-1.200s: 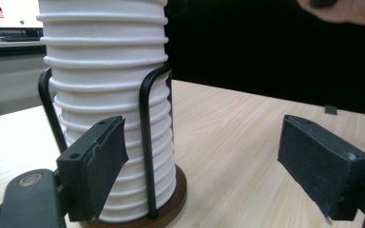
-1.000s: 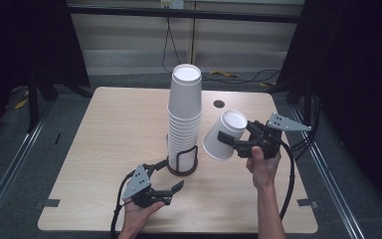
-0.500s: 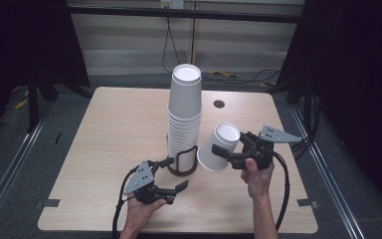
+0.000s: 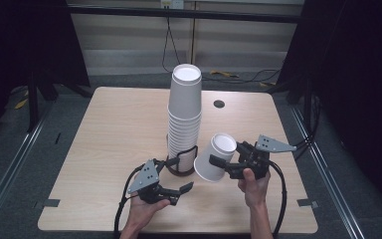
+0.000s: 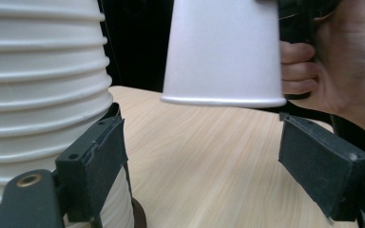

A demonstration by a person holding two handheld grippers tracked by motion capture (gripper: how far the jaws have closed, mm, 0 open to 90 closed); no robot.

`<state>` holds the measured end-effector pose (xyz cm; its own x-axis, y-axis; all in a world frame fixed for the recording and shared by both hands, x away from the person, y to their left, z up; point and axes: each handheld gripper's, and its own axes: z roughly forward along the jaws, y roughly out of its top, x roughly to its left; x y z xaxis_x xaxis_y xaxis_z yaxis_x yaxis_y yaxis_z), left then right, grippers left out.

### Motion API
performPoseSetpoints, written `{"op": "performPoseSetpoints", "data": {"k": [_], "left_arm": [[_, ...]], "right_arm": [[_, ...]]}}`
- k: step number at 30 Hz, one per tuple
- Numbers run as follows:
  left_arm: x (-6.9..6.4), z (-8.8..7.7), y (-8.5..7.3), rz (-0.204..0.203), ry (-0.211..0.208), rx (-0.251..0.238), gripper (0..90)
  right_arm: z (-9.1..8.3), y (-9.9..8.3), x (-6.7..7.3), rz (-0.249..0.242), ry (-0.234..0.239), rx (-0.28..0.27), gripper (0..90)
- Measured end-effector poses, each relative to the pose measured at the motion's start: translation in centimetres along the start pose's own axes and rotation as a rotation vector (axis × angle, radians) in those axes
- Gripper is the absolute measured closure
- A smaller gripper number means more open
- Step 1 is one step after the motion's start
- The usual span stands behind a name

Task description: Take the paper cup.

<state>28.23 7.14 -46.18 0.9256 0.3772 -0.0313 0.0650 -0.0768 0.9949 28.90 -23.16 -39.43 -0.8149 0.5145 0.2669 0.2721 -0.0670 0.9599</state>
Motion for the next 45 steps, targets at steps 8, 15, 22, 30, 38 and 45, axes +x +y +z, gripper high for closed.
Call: {"op": "performPoseSetpoints", "data": {"k": [8,15,22,30,38,45], "left_arm": [[-0.2,0.5,-0.2,0.011,-0.015,0.022,15.5],[-0.4,1.0,-0.2,0.02,-0.052,0.007,15.3],[-0.5,1.8,-0.5,0.015,-0.082,0.04,15.3],[-0.7,2.7,-0.8,0.016,-0.097,0.051,8.7],[-0.7,3.5,-0.9,-0.003,-0.115,0.054,6.7],[-0.9,4.0,-0.9,-0.006,-0.114,0.063,7.7]], "right_arm": [[0.6,-1.6,0.2,0.007,0.007,0.044,22.4],[1.2,-3.0,0.3,0.033,0.021,0.042,22.4],[1.8,-3.4,0.5,0.028,0.042,0.054,22.4],[2.6,-3.9,0.9,0.025,0.066,0.054,22.4],[3.0,-4.2,1.2,0.028,0.08,0.05,22.4],[3.3,-4.2,1.5,0.023,0.096,0.05,22.4]]}}
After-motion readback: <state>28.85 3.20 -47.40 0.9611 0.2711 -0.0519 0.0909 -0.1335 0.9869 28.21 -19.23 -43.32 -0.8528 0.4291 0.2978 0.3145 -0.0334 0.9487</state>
